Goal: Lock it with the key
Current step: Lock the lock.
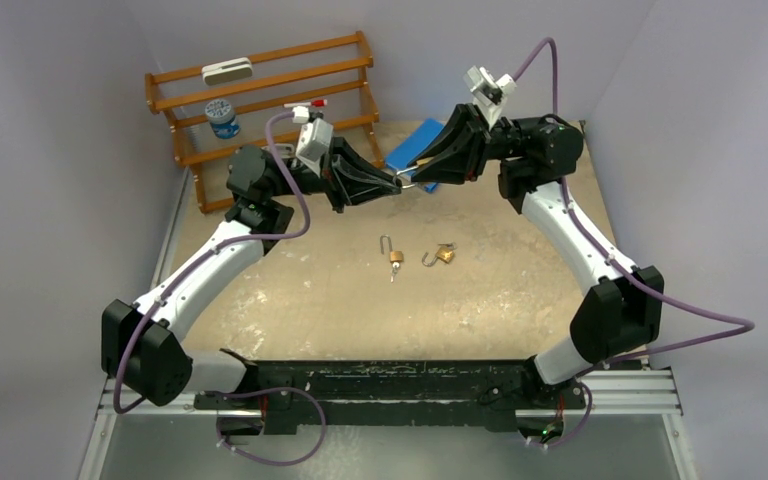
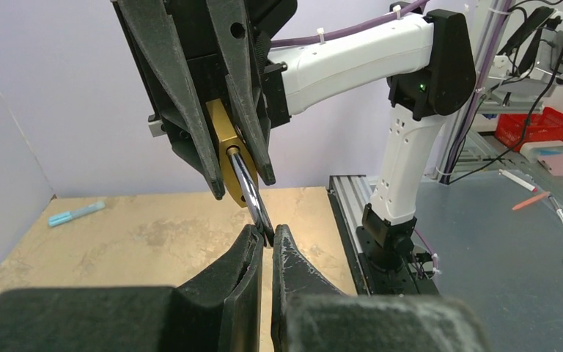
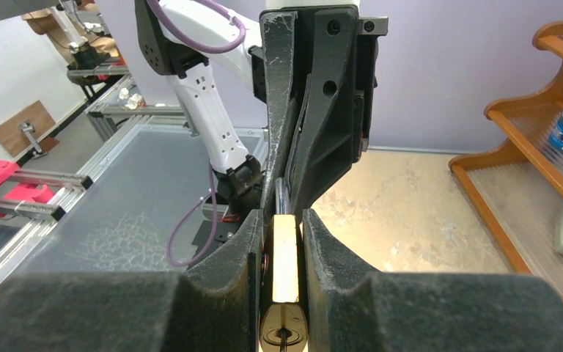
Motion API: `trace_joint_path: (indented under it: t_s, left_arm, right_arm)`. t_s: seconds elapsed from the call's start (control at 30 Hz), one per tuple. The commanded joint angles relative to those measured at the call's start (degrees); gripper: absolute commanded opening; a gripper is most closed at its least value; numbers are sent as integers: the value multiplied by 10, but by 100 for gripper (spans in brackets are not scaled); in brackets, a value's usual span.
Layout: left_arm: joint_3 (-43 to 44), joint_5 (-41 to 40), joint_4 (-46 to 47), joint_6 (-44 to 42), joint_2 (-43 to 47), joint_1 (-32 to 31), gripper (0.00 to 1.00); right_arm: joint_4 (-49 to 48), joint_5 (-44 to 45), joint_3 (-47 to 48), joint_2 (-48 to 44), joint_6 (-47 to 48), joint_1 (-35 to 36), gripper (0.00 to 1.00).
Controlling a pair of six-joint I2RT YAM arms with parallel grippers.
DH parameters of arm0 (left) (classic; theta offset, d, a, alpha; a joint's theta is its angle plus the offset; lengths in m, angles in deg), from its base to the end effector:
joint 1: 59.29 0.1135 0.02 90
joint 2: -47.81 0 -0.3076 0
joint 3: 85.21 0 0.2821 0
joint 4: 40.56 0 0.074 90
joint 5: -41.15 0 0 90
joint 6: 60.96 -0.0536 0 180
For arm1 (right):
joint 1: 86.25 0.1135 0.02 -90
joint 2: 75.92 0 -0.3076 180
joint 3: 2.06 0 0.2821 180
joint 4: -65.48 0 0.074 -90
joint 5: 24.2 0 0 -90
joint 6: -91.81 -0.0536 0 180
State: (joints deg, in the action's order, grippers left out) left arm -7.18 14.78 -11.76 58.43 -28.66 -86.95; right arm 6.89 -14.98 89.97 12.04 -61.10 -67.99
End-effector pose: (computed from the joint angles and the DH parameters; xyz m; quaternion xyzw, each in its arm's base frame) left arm 0.2562 -0.1885 0.4697 0.4509 0.4294 -0.5824 0.5226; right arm 0.2953 0.1531 0.5143 -0.5141 0.4057 0.5978 0.4624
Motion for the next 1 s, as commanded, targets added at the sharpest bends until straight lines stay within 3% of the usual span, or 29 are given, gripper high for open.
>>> trace_joint_path:
  t_s: [0.0, 0.27, 0.97]
  left_arm:
    - [7, 1, 42, 29, 3, 3, 0]
    - [5, 1, 104, 79, -12, 1, 0]
    - [11, -31, 152, 94, -45, -13, 0]
  right_arm:
    - [-52, 48, 16, -13, -11, 3, 0]
    - [-86, 49, 32, 11, -38, 8, 0]
    - [-89, 78, 42, 39, -30, 78, 0]
